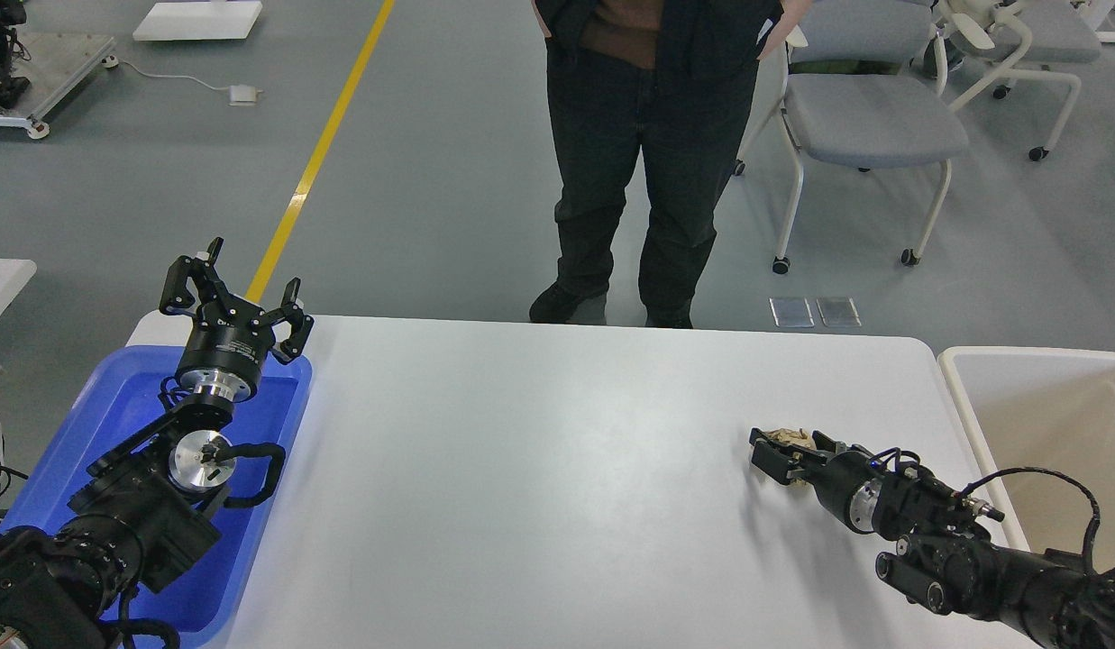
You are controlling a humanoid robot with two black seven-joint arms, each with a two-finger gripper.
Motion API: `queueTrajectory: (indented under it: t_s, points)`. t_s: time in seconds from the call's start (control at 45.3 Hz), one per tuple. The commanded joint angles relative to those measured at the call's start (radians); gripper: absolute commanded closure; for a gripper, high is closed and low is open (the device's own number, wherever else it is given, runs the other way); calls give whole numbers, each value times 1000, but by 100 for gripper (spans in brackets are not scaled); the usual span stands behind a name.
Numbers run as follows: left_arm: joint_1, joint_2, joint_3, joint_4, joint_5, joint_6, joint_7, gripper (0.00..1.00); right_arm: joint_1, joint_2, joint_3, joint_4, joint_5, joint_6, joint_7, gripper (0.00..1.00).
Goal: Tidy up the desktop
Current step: 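Lower the right gripper onto the paper ball and close it, then lift the paper ball with the right gripper toward the white bin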
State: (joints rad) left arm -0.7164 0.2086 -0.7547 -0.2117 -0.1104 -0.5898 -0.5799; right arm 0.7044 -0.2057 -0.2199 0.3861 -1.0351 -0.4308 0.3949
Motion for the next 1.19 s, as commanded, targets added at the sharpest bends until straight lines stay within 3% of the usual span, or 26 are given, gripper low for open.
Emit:
queueTrajectory:
  t_s: [0.0, 0.088, 0.287, 0.353, 0.397, 0.596, 0.794, 0.971, 1.169]
  points:
    - [0, 0, 0, 0, 0, 1, 0, 0, -13, 2, 7, -3, 4, 0, 36, 2]
    - [0, 0, 0, 0, 0, 1, 0, 0, -20, 2, 5, -3, 3, 0, 39, 15]
    - [0, 0, 0, 0, 0, 1, 0, 0, -23, 2, -4, -3, 3, 6, 58, 28]
    - [0, 0, 0, 0, 0, -1, 0, 0, -23, 3, -9, -4, 3, 9, 58, 42]
    - [0, 0, 0, 0, 0, 1, 0, 0, -25, 3, -12, -3, 3, 9, 58, 45]
    - [0, 0, 0, 0, 0, 1, 0, 0, -26, 2, 2, -6, 4, 9, 56, 100]
    - [0, 0, 0, 0, 0, 1, 0, 0, -20, -1, 54, 8, 58, 12, 61, 100]
    - [0, 0, 0, 0, 0, 1, 0, 0, 7, -14, 160, 33, 109, 64, 134, 100]
    - [0, 0, 0, 0, 0, 1, 0, 0, 53, -173, 228, 242, 208, 161, 140, 100]
